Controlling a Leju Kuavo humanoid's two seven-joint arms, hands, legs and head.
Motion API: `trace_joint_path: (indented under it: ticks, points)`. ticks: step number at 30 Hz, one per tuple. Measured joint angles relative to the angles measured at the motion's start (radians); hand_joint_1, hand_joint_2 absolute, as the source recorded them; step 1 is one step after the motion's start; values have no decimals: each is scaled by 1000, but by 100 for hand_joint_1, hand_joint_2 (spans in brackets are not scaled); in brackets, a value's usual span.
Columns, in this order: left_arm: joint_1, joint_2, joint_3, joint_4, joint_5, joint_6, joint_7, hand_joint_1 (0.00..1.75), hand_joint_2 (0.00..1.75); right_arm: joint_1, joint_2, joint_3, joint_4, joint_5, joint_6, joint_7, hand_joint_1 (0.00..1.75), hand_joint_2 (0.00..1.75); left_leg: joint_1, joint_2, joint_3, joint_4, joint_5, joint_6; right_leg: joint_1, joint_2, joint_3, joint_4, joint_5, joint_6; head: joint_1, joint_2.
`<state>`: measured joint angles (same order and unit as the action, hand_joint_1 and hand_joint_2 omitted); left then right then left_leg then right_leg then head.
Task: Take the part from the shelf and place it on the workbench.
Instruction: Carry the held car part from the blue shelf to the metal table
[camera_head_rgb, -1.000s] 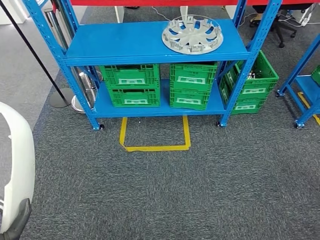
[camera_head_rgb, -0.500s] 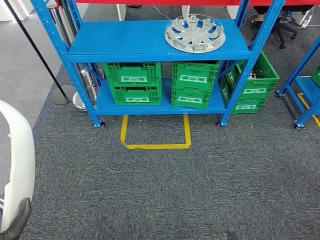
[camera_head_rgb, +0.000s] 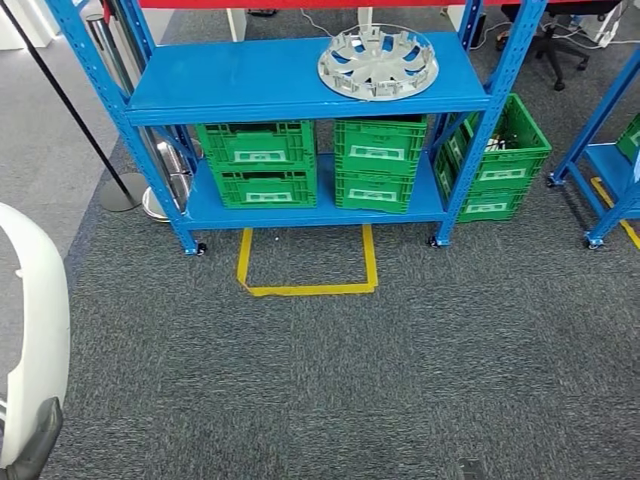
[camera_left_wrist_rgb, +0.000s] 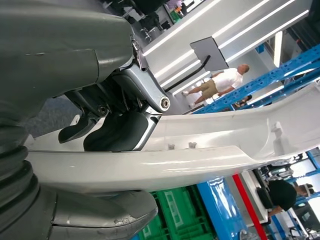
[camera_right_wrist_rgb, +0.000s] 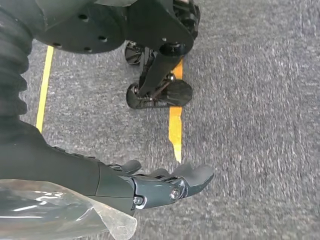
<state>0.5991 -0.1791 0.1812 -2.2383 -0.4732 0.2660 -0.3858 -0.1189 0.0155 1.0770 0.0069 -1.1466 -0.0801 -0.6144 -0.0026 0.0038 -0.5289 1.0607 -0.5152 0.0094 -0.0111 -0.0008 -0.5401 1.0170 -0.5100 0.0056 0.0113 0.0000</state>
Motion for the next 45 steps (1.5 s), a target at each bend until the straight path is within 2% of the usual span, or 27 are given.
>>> trace_joint_path:
  ticks: [1,5,7,9,10,11,12,14,16,17,19,21,24,26,27,28,30,31,32,34,35,37,39,41,42,43,45]
  points:
    - [0,0,0,0,0,2,0,175,175,0,0,5,0,-2,0,0,0,175,-2,0,13,-33,6,5,1,0,-4,1,2,4,0,0]
    - [1,1,0,-2,-2,10,0,175,175,1,-1,25,0,-16,0,3,0,175,0,-2,9,-62,12,16,0,-4,-22,9,-1,27,1,0]
    - [0,1,-1,-2,-3,13,1,175,175,1,-3,33,0,-20,-1,5,0,175,4,-3,8,-72,22,23,-1,-3,-58,83,-52,35,2,0]
    - [0,2,-2,-2,-3,14,1,175,175,3,-3,40,0,-23,-1,6,0,175,2,-8,2,-72,26,27,-1,-2,-111,211,-115,40,3,0]
    - [0,2,-2,-2,-3,14,2,175,175,5,-3,43,0,-24,-1,7,0,175,1,-13,-1,-72,28,27,-1,-2,-128,255,-128,42,2,0]
    - [0,2,-2,-2,-3,14,3,175,175,7,-4,45,0,-25,-1,7,0,175,0,-19,-2,-71,29,27,-1,-1,-128,265,-123,42,2,0]
    - [0,2,-3,-2,-3,14,4,175,175,8,-4,48,0,-26,-2,7,0,175,-1,-27,-3,-70,31,26,-1,1,-108,235,-99,42,2,0]
    - [0,2,-3,-2,-3,14,4,175,175,9,-6,52,0,-28,-2,7,0,175,-1,-43,-3,-68,32,22,-2,30,-32,100,-38,36,3,0]
    - [-1,2,-4,-2,-2,14,4,175,175,10,-7,55,0,-28,-3,8,0,175,-2,-61,-11,-61,35,15,-5,68,22,-1,-16,29,2,0]
    - [-1,2,-5,-2,2,14,3,175,175,11,-8,55,0,-29,-5,9,0,175,-2,-71,-17,-59,38,9,-5,77,30,-15,-19,25,1,0]
    - [1,3,-8,-3,17,13,0,175,175,13,-6,57,0,-33,-9,13,0,175,0,-91,-26,-55,43,-3,-5,58,33,-18,-16,16,2,0]
    - [6,6,-10,-7,34,11,-3,175,175,14,-4,60,0,-39,-11,14,0,175,-1,-78,-43,-24,21,-13,-10,34,34,-23,-11,5,-4,0]
    - [8,12,-16,-10,47,11,-6,175,175,17,-5,66,0,-48,-13,14,0,175,5,-25,-119,151,-73,-30,-10,-7,33,-26,-10,-3,-15,0]
    - [11,14,-18,-10,52,11,-6,175,175,19,-6,71,0,-50,-15,19,0,175,10,-14,-148,227,-93,-36,-9,-34,32,-26,-10,-4,-15,0]
    - [12,15,-18,-10,53,11,-6,175,175,19,-6,74,0,-51,-15,23,0,175,11,-10,-136,209,-75,-37,-9,-46,33,-26,-11,-3,-15,0]
    - [13,15,-18,-11,54,11,-6,175,175,18,-6,77,0,-53,-15,27,0,175,12,-3,-105,152,-41,-36,-9,-57,35,-26,-12,-2,-15,0]
    - [13,16,-19,-12,55,11,-6,175,175,18,-6,83,0,-55,-16,33,0,175,6,35,-32,10,14,-27,-6,-77,39,-25,-15,3,-15,0]
    - [13,16,-19,-14,55,11,-6,175,175,18,-6,85,0,-56,-16,36,0,175,3,52,-10,-37,26,-21,-4,-86,40,-24,-17,7,-15,0]
    - [14,16,-20,-15,55,12,-6,175,175,18,-6,87,0,-57,-18,39,0,175,-2,61,-3,-56,27,-16,-1,-95,40,-24,-18,12,-15,0]
    - [17,16,-20,-17,55,13,-6,175,175,19,-6,94,0,-58,-20,45,0,175,-4,46,-8,-60,28,-5,0,-112,42,-26,-20,23,-15,0]
    - [20,16,-20,-18,54,13,-7,175,175,18,-6,98,0,-58,-21,46,0,175,-2,36,-9,-64,32,1,-1,-105,40,-23,-26,29,-14,0]
    - [21,16,-21,-22,53,13,-8,175,175,18,-6,103,0,-59,-22,48,0,175,3,18,-9,-74,40,15,-3,-58,15,34,-68,37,-9,0]
    - [20,16,-22,-23,53,14,-9,175,175,23,-6,106,0,-60,-22,52,0,175,4,-2,-14,-75,45,22,-4,-12,-47,168,-135,37,-6,0]
    - [21,16,-24,-24,52,16,-10,175,175,32,-6,108,0,-64,-22,60,0,175,2,-28,-16,-74,46,24,-3,-2,-97,265,-159,36,-6,0]
    - [21,17,-25,-24,51,17,-11,175,175,35,-6,109,0,-66,-22,64,0,175,2,-42,-16,-73,47,24,-3,0,-97,260,-141,35,-6,0]
    - [22,17,-26,-25,50,19,-12,175,175,37,-6,111,0,-67,-23,67,0,175,2,-56,-15,-72,46,24,-4,4,-80,216,-106,34,-6,0]
    - [23,17,-27,-30,50,21,-12,175,175,38,-6,113,0,-69,-24,69,0,175,2,-82,-16,-65,44,19,-9,46,-23,81,-34,33,-5,0]
